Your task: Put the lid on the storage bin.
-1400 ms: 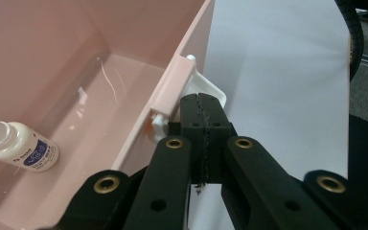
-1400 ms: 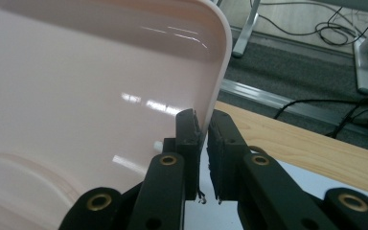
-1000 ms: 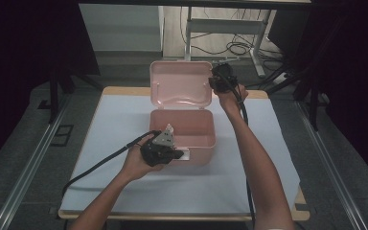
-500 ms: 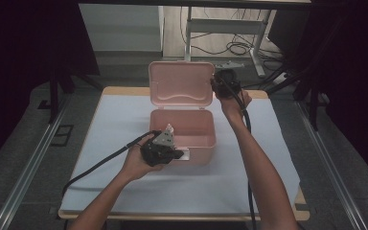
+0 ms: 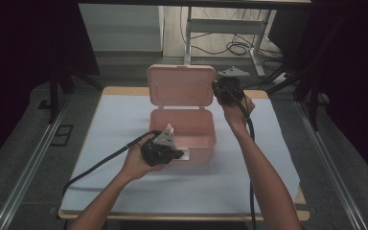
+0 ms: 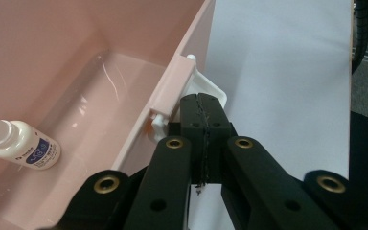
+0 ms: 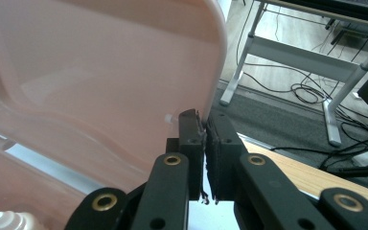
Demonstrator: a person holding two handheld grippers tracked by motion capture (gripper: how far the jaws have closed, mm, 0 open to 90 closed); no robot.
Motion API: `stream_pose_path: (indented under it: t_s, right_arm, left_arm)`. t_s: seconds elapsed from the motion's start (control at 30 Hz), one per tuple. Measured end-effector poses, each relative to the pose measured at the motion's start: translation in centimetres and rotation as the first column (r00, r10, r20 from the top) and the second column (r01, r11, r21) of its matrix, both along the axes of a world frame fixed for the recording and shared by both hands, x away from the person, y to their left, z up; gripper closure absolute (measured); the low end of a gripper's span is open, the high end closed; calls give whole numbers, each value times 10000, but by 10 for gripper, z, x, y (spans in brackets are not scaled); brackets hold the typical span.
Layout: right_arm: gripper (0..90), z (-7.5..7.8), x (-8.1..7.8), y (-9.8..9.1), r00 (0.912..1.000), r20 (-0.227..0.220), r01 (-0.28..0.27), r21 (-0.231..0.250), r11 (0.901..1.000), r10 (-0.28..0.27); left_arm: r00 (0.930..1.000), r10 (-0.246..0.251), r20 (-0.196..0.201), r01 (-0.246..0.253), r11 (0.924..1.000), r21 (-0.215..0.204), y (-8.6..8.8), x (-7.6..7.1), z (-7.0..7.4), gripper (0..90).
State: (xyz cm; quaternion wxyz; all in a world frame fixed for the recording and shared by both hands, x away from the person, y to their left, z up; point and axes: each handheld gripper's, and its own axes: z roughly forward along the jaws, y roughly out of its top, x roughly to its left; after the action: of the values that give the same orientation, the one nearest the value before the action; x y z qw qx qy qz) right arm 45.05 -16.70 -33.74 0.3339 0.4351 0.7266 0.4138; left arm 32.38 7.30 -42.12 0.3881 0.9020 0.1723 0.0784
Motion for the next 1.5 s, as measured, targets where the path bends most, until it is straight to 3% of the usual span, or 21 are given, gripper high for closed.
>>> stream_pose_path:
  t_s: [0.43, 0.93, 1.5]
  right_arm:
    - [867, -3, -22, -6, 9991, 290, -327, 98, 9994, 324]
    - [869, -5, -31, -13, 9975, 181, -685, 353, 9970, 679]
    - [838, -4, -38, -23, 9917, -180, -1251, 911, 9880, 1272]
  left_arm:
    - [10000, 6, -27, -6, 10000, -28, 0, 1, 0, 900]
    - [10000, 33, -59, -33, 10000, 5, 0, 1, 1, 900]
    - [9999, 70, -103, -70, 10000, -28, 0, 1, 1, 900]
